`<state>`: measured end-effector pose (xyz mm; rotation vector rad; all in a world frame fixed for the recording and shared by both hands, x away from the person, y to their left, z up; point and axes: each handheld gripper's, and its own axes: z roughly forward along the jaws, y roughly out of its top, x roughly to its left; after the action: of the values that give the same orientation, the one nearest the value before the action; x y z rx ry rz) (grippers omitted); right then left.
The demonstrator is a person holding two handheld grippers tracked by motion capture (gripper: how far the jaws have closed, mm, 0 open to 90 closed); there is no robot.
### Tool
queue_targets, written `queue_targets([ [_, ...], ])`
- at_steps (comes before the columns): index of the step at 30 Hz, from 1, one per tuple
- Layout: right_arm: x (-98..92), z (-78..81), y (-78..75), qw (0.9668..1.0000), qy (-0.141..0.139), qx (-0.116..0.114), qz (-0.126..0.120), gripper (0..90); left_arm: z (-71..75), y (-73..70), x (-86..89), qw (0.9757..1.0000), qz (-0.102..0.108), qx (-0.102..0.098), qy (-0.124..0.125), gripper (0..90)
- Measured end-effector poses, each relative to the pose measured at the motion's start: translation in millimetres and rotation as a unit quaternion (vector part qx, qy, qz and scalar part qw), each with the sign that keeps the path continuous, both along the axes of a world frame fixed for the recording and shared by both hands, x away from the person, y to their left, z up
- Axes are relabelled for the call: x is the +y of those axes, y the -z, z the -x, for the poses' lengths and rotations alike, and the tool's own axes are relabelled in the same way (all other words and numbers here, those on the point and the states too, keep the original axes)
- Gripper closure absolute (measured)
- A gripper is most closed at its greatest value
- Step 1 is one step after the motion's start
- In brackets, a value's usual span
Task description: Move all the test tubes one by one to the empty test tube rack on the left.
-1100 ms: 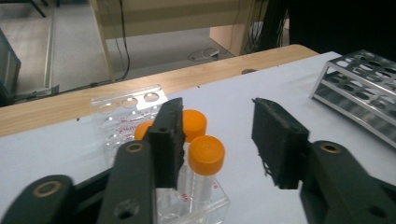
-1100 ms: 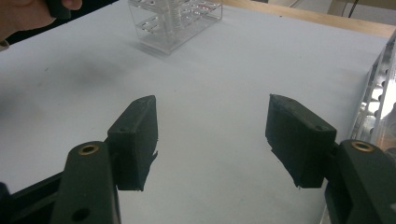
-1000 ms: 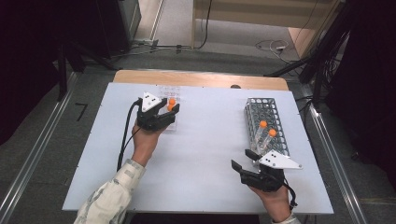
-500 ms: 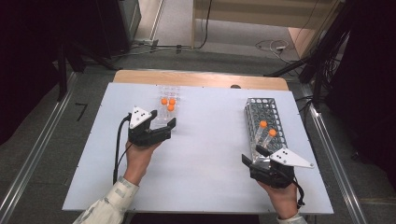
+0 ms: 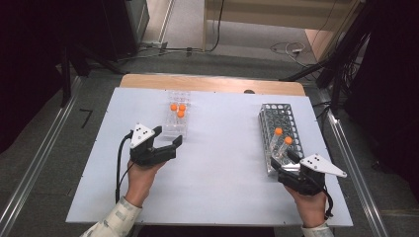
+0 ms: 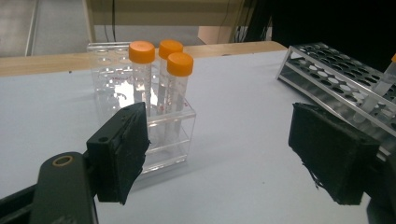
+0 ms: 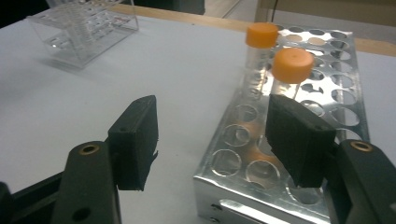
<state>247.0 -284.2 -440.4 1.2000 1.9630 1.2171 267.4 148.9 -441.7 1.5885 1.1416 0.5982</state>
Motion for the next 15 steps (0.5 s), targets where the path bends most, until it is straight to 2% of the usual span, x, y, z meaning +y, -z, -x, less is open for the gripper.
queue_targets([
  [4, -5.6, -9.7, 5.0, 0.9998, 0.018, -0.003, 0.006, 32.7, 1.9, 2.2, -2.7, 0.9999, -0.007, 0.007, 0.007, 18.7],
  [7, -7.9, -17.1, 7.7, 0.9993, 0.036, 0.000, 0.007, 33.1, 2.7, 2.5, -3.8, 0.9999, -0.009, 0.005, 0.009, 18.6],
  [15, -11.6, -32.6, 12.3, 0.9983, 0.057, -0.001, 0.004, 38.1, 4.4, 1.8, -6.3, 0.9999, -0.006, 0.002, 0.014, 18.7],
])
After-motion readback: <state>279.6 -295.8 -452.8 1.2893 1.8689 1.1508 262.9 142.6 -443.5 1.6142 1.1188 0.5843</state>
